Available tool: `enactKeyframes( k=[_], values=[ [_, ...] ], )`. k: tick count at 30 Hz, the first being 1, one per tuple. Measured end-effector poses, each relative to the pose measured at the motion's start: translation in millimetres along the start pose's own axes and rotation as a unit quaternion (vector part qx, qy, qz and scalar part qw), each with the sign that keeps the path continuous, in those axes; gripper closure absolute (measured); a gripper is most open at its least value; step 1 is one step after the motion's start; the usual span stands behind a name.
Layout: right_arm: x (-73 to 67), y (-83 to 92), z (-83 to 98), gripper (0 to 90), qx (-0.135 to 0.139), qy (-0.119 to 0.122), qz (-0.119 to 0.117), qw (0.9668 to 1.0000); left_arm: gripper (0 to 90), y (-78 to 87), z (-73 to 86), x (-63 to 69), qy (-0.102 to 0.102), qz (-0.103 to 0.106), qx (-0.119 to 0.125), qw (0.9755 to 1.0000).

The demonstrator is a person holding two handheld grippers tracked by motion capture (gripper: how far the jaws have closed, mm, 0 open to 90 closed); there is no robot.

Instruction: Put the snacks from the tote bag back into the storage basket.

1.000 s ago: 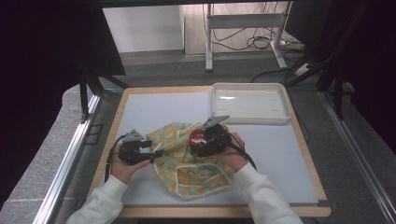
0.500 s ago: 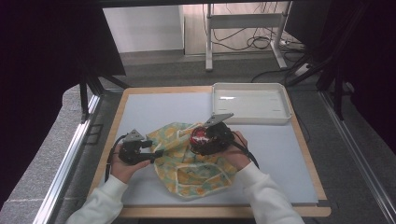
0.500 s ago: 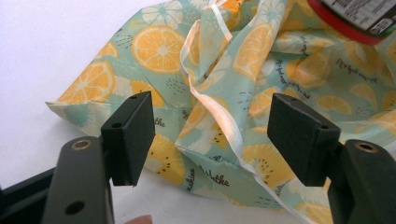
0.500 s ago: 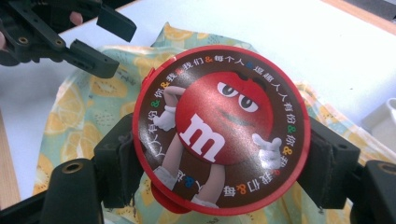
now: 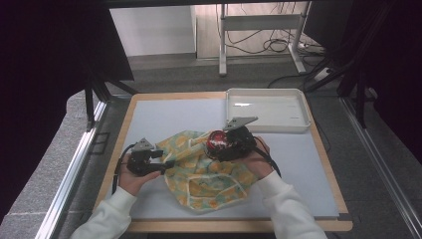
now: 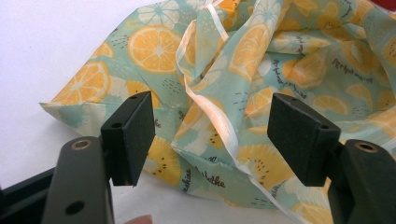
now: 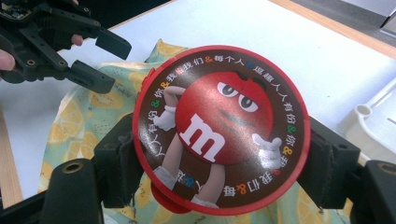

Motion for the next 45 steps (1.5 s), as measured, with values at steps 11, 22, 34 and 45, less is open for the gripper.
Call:
enactKeyframes(
  k=[11, 22, 34, 45],
  values=[
    [10.9, 6.5, 0.1, 25.3, 0.007, -0.011, 0.011, 0.9999, 32.4, -0.9, 0.4, -0.1, 0.005, 0.007, -0.001, 1.0000],
    [21.7, 13.5, -0.2, 25.4, 0.015, -0.021, 0.023, 0.9994, 32.4, -1.3, 0.5, -0.1, 0.004, 0.006, -0.002, 1.0000],
    [30.9, 16.6, 0.9, 25.3, 0.020, -0.030, 0.033, 0.9988, 32.4, -1.9, 0.8, -0.1, 0.003, 0.006, -0.004, 1.0000],
    [38.0, 17.2, 0.1, 25.4, 0.022, -0.040, 0.038, 0.9983, 32.5, -3.4, 0.6, 0.2, 0.002, 0.007, -0.005, 1.0000]
  ],
)
Point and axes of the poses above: each handheld gripper's, and its own axes: y roughly backward along the jaws, z roughly out of its underside, x roughly to its right, the point moved 3 cm from there along -y, roughly forward along the jaws, and after that the axes turned 4 degrees about -y, right-handed, at the moved point
